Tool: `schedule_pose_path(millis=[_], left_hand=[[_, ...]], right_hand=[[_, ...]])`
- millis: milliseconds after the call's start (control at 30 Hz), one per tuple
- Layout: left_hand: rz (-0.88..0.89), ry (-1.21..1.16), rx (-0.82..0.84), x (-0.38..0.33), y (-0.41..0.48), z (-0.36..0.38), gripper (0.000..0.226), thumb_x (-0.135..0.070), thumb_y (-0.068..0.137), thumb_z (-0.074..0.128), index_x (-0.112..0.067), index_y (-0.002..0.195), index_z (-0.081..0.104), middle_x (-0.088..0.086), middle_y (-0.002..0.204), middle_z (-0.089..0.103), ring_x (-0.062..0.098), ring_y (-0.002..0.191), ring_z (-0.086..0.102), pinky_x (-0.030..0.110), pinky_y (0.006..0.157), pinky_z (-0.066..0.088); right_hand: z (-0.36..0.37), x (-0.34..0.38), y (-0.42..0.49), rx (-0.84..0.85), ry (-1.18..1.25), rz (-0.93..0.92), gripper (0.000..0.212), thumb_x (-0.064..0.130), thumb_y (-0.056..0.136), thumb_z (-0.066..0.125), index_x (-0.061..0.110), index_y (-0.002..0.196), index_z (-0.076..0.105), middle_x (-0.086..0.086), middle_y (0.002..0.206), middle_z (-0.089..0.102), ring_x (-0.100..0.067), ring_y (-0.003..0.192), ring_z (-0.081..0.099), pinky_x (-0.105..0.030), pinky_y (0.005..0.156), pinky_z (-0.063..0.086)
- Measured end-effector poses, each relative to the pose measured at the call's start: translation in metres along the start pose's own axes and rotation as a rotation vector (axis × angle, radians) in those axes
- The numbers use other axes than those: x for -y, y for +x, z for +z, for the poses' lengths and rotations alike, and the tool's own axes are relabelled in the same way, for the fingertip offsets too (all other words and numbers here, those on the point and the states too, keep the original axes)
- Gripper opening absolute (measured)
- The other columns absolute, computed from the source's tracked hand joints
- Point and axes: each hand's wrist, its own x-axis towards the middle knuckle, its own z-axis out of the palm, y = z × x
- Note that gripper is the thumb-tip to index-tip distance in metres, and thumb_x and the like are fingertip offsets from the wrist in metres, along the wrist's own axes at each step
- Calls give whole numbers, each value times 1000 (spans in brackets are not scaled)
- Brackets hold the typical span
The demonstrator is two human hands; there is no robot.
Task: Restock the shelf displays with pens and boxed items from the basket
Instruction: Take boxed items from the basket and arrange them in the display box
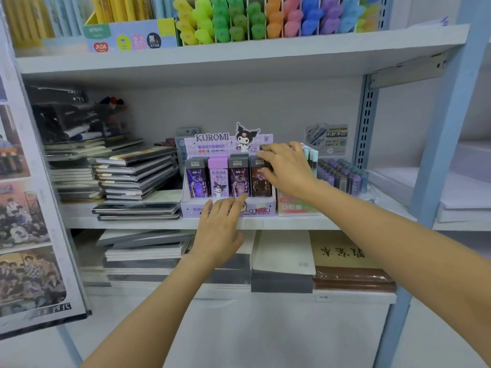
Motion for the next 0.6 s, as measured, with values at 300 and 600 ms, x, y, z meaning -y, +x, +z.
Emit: schedule_pose_path(millis=[300, 600], left_hand=[[8, -213, -332, -26, -89, 51, 56, 7, 70, 65, -2, 124, 58, 17, 121, 59, 33, 113, 52, 44, 94, 41], [-200, -396, 573, -44, -254, 213, 44, -10, 92, 55, -6, 135, 50, 16, 145, 43, 32, 136, 40, 41, 107, 33]], right_hand=[[56, 61, -141, -36, 616, -81, 12, 16, 93, 56, 14, 96, 68, 5, 88, 66, -11, 70, 56, -34, 64, 50], [234, 89, -333, 805, 670, 278, 15, 24, 95, 55, 16, 95, 68, -1, 88, 69, -15, 74, 58, -28, 66, 44]])
